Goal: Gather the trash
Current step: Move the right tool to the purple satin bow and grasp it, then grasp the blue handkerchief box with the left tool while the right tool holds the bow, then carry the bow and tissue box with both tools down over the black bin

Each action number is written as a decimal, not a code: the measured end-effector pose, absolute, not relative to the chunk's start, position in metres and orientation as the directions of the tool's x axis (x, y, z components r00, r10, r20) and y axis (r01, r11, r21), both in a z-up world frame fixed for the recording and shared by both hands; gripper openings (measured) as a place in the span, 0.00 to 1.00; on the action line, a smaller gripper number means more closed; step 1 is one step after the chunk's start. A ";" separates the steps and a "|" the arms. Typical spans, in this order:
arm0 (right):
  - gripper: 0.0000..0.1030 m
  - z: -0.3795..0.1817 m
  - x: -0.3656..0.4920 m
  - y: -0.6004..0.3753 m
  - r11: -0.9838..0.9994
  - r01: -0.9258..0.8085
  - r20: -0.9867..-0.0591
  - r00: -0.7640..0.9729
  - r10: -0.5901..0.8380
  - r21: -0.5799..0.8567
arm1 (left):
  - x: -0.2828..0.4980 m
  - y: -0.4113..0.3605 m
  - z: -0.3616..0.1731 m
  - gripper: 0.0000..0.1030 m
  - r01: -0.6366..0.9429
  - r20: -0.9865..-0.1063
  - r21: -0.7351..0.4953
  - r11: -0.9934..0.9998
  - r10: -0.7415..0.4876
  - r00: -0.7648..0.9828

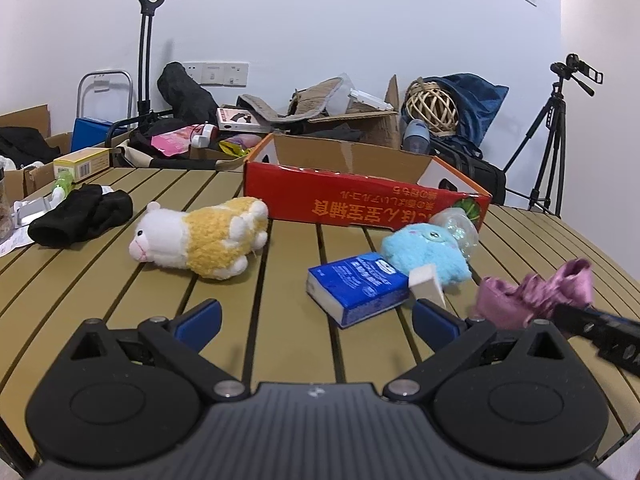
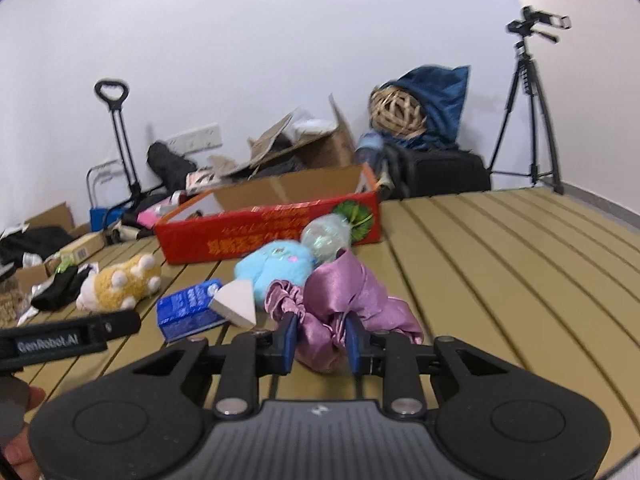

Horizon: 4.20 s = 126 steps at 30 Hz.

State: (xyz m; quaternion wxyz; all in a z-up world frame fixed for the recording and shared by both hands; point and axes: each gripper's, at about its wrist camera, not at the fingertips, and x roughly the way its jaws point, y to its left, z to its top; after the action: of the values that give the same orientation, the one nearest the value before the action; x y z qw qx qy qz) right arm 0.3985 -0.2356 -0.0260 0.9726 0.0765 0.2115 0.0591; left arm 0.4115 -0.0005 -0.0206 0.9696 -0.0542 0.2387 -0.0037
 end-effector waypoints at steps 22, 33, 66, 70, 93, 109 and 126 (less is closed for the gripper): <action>0.23 -0.013 0.395 -0.298 0.958 0.037 -0.270 0.962 0.044 0.285 | 0.453 -0.019 -0.022 1.00 0.085 -0.555 0.034 0.996 -0.052 0.830; 0.23 -0.012 0.396 -0.305 0.954 0.042 -0.256 0.966 0.038 0.298 | 0.509 -0.033 -0.035 1.00 0.122 -0.645 0.122 0.985 -0.015 0.764; 0.23 -0.015 0.399 -0.301 0.953 0.005 -0.270 0.960 0.080 0.303 | 0.483 -0.028 -0.027 0.67 0.063 -0.567 0.043 0.997 -0.028 0.823; 0.23 -0.013 0.395 -0.301 0.954 -0.008 -0.262 0.961 0.090 0.299 | 0.469 -0.024 -0.020 0.67 0.063 -0.555 0.018 0.998 -0.042 0.831; 0.23 0.011 0.328 -0.304 0.969 -0.142 -0.189 0.965 0.180 0.201 | 0.347 -0.032 0.010 0.67 0.003 -0.458 -0.030 1.000 -0.016 0.889; 0.23 0.001 0.270 -0.309 0.955 -0.203 -0.198 0.949 0.247 0.217 | 0.266 -0.023 0.015 0.67 -0.050 -0.448 -0.027 0.998 0.033 0.893; 0.23 -0.035 0.201 -0.287 0.930 -0.288 -0.279 0.896 0.346 0.227 | 0.190 0.007 -0.017 0.67 -0.094 -0.516 -0.041 0.995 0.059 0.855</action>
State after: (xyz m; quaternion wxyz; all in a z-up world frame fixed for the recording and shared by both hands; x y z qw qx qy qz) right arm 0.2007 -0.2867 -0.0353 0.9694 0.0902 0.1593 0.1634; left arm 0.1904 0.0065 -0.0173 0.9624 -0.0325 0.2666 0.0398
